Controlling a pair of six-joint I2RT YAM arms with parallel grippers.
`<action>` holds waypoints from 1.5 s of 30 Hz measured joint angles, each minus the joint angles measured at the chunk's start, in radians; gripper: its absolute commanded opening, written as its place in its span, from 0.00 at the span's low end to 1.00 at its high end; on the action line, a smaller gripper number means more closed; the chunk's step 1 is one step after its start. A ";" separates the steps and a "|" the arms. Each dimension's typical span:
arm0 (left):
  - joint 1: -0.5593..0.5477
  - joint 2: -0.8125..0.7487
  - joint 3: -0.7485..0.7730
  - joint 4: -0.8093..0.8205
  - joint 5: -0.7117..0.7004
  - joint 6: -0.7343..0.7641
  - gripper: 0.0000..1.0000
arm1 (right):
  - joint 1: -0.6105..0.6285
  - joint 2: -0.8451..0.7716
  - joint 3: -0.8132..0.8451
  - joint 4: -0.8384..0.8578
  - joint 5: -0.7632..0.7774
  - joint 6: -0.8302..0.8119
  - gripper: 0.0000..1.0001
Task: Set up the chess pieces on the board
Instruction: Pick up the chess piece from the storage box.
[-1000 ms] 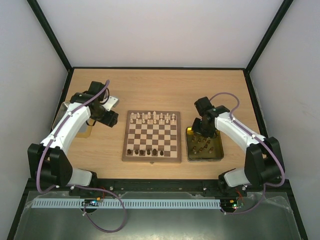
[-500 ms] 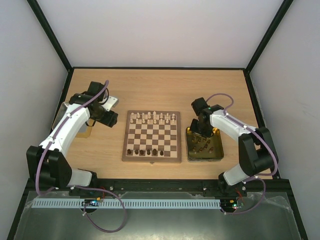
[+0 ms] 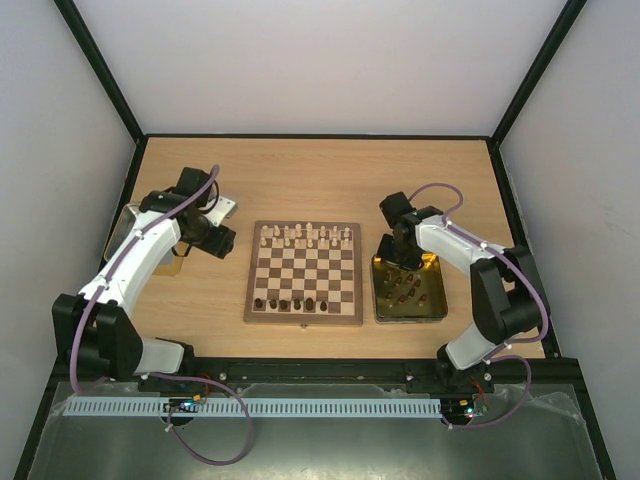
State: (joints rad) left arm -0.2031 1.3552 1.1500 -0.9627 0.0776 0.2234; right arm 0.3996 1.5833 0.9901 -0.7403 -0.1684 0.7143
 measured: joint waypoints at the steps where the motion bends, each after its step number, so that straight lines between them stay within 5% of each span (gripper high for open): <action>1: 0.000 -0.001 -0.004 0.000 -0.001 0.000 0.70 | 0.000 0.002 0.000 0.002 0.000 0.000 0.24; 24: -0.002 -0.013 -0.011 0.003 -0.012 0.000 0.70 | 0.000 0.022 0.000 0.024 0.003 -0.013 0.03; 45: -0.013 -0.013 -0.024 0.029 -0.007 0.000 0.69 | 0.000 0.010 0.091 -0.153 0.025 -0.115 0.02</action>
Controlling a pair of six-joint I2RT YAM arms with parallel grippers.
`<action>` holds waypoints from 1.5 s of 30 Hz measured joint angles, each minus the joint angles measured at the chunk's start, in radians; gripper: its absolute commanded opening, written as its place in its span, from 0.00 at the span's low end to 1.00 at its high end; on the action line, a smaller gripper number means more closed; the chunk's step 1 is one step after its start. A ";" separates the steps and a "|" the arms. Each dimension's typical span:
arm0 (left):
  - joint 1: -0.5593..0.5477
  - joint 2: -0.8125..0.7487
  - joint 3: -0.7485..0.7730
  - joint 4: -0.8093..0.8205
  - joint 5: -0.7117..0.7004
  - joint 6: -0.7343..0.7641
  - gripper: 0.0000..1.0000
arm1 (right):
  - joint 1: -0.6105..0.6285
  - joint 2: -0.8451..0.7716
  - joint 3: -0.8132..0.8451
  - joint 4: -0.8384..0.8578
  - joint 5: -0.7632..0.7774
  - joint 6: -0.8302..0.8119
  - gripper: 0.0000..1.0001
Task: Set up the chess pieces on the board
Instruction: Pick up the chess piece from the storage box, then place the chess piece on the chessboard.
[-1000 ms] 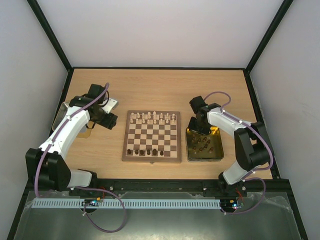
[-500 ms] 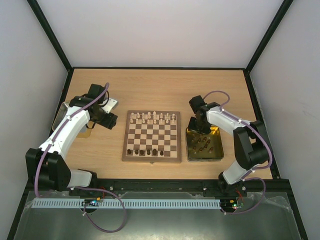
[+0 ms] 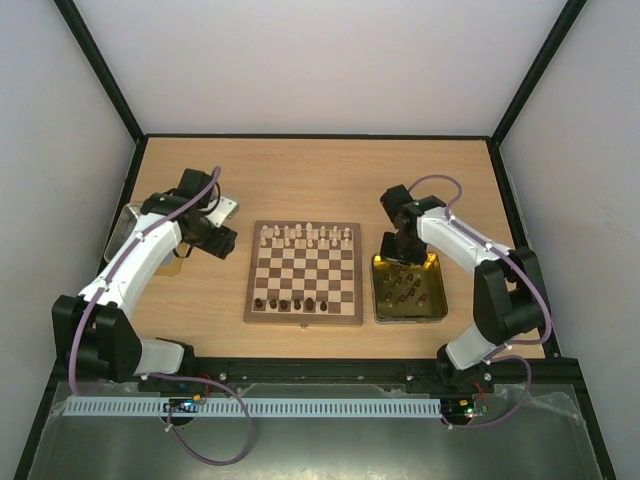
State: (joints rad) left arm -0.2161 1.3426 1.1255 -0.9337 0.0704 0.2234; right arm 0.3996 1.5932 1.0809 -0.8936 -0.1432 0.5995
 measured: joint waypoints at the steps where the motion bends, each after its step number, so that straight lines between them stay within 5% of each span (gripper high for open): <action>1: -0.001 0.001 0.000 0.001 0.000 0.000 0.70 | 0.001 -0.009 0.008 -0.018 -0.002 -0.005 0.02; 7: -0.004 0.011 0.000 0.005 0.006 0.000 0.69 | 0.050 -0.069 0.091 -0.120 -0.001 -0.008 0.02; 22: -0.010 0.019 0.000 0.009 0.008 0.000 0.69 | 0.490 -0.057 0.151 -0.173 -0.065 0.173 0.02; 45: -0.010 0.019 -0.022 0.026 0.003 0.000 0.70 | 0.570 0.068 0.133 -0.091 -0.067 0.258 0.02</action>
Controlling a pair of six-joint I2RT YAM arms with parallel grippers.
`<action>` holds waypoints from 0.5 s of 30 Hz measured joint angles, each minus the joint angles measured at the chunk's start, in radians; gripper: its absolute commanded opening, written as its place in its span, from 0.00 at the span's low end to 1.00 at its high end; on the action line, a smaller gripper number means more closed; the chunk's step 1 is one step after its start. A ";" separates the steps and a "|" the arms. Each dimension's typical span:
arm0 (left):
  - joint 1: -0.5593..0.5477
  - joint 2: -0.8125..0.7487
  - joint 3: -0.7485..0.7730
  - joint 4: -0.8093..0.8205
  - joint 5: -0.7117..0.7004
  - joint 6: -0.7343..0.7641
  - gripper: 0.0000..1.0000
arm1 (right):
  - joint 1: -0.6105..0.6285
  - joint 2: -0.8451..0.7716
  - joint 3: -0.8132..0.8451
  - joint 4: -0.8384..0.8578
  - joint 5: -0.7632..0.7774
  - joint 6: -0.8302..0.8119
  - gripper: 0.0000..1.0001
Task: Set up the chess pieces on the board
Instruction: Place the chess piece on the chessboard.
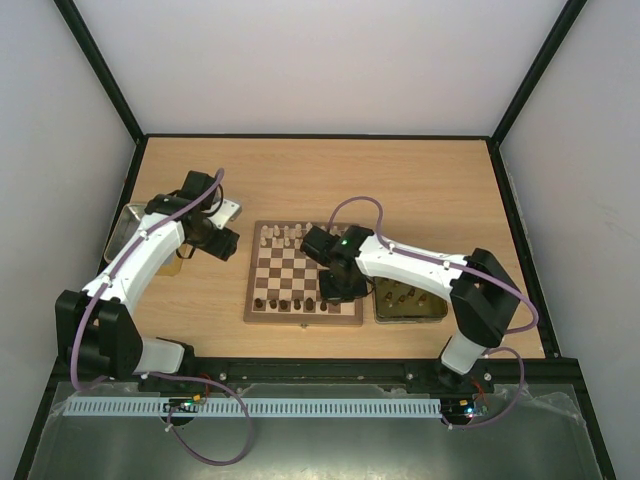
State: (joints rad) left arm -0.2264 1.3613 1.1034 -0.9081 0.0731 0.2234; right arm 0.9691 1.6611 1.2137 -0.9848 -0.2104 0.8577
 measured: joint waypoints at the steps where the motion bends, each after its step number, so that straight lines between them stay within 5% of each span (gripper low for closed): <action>1: 0.000 0.000 0.000 0.001 0.000 0.000 0.70 | 0.000 0.004 0.000 0.002 0.000 0.000 0.02; 15: -0.004 0.000 -0.005 0.010 -0.001 0.000 0.70 | 0.019 0.013 -0.018 0.005 -0.001 0.000 0.02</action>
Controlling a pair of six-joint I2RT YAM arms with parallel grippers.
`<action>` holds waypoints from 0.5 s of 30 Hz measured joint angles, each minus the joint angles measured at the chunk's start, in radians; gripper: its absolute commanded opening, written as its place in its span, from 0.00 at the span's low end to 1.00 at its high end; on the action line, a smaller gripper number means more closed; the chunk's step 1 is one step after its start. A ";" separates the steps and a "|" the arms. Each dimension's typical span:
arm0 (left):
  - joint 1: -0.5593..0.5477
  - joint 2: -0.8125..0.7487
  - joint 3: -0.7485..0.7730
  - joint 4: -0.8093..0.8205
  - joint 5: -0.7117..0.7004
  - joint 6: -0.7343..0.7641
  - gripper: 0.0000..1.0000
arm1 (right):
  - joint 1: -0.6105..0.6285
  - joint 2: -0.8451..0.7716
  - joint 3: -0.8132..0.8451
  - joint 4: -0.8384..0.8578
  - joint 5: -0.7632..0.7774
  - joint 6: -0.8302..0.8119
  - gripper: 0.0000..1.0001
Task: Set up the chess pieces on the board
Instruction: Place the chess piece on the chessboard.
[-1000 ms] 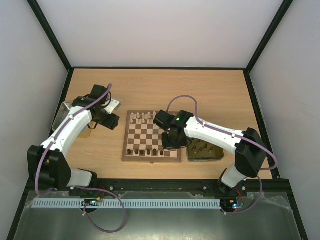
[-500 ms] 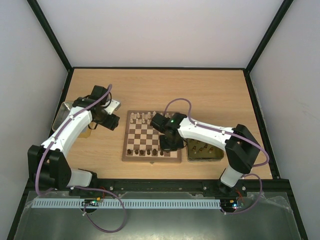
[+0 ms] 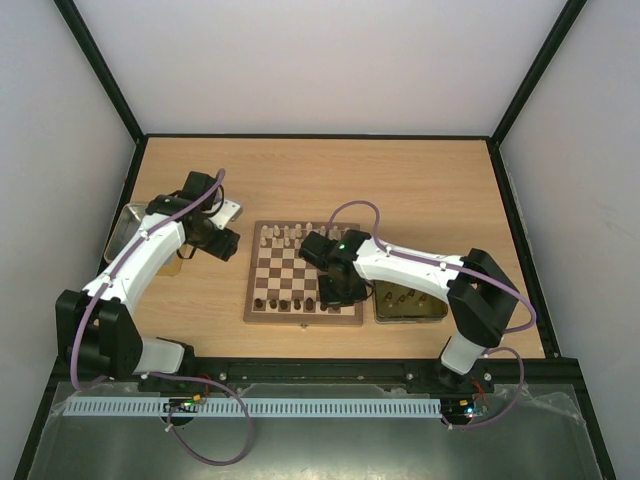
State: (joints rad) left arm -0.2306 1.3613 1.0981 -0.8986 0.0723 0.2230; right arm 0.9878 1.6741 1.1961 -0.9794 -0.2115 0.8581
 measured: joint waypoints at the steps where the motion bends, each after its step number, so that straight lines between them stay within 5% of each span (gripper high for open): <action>1: 0.000 0.000 0.000 0.000 0.000 0.000 0.70 | 0.002 0.000 -0.001 0.000 0.000 0.000 0.02; 15: 0.000 0.000 0.000 0.003 -0.003 -0.003 0.70 | 0.008 0.002 -0.011 0.021 -0.002 0.004 0.03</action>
State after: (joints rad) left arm -0.2310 1.3609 1.0977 -0.8955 0.0696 0.2203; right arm 0.9955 1.6756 1.1851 -0.9585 -0.2138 0.8619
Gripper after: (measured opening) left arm 0.696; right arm 0.028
